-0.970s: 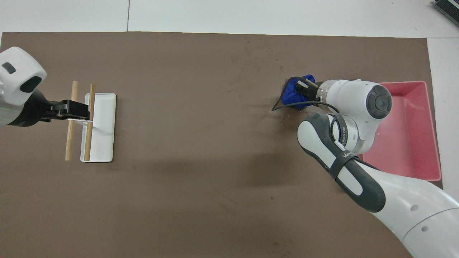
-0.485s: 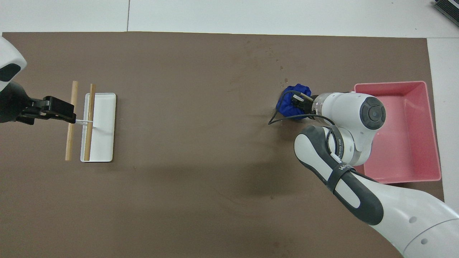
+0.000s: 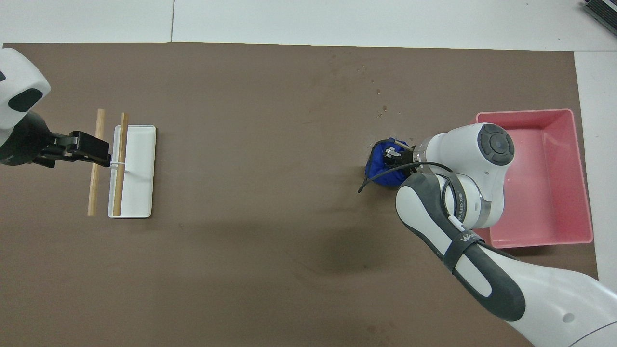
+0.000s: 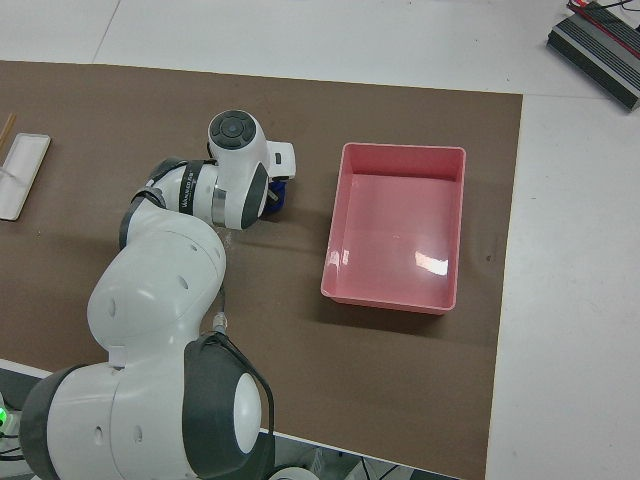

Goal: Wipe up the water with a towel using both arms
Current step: 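Wipe the water puddle with the cloth in the right gripper, then carry the cloth into the pink bin and release it with the right gripper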

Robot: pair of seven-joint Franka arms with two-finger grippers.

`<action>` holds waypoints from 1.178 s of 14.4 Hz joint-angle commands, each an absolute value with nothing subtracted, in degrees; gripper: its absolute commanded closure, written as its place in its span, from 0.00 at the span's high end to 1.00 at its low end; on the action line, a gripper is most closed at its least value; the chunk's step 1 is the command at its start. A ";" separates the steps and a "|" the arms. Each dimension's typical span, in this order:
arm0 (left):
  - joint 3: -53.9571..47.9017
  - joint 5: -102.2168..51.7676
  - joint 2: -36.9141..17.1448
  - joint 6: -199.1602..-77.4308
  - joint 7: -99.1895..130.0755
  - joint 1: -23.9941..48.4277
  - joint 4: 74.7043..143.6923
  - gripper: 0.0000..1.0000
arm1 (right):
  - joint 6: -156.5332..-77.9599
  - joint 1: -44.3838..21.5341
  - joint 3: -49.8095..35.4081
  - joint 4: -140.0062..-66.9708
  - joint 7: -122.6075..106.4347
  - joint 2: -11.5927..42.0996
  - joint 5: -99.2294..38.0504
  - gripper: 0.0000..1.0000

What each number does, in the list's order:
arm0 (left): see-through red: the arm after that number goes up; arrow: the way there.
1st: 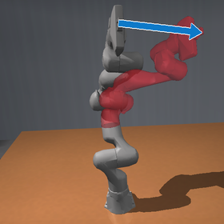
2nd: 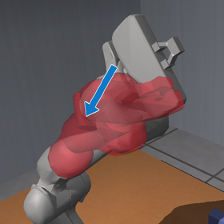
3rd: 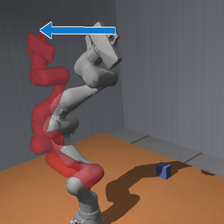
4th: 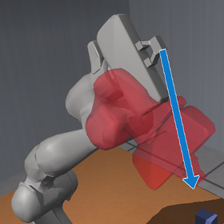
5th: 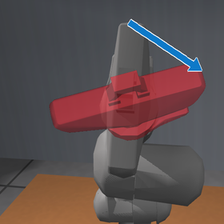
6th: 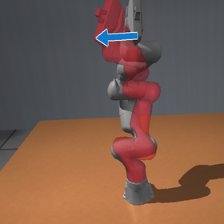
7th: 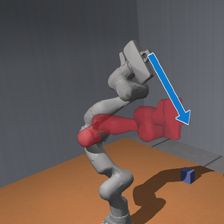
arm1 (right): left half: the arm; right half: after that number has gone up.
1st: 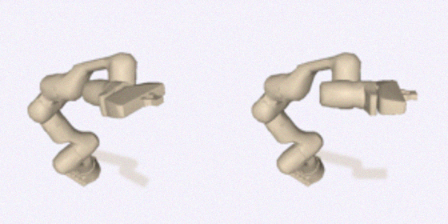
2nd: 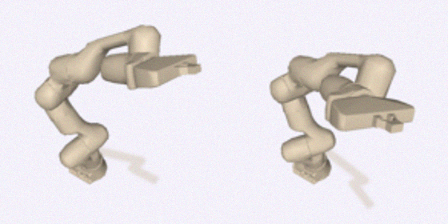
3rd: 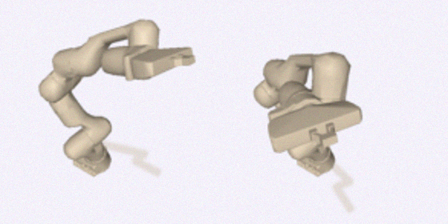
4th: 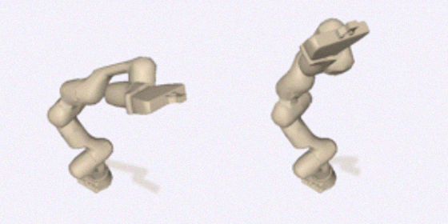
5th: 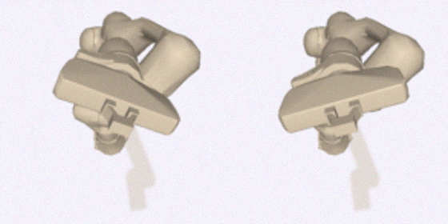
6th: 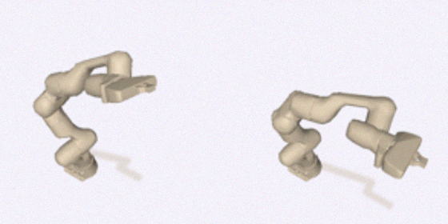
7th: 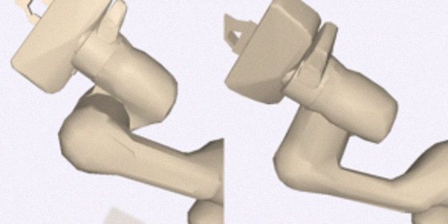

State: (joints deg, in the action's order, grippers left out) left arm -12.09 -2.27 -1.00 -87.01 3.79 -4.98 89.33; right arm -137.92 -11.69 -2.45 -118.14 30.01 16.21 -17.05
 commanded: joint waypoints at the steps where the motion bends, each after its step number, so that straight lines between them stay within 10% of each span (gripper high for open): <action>1: -11.87 -1.67 0.18 -88.68 3.43 -5.36 90.70 1.00 | -135.18 -11.60 -2.81 -124.27 29.27 15.03 -17.05 0.00; 11: -11.78 -1.67 0.53 -88.33 3.17 -5.09 91.32 1.00 | -129.40 -10.81 -2.29 -116.56 29.97 14.77 -16.79 0.00; 17: -8.09 -1.67 0.35 -88.07 3.08 -0.97 90.35 1.00 | -117.98 -5.91 -1.93 -112.32 29.36 5.03 -16.35 0.00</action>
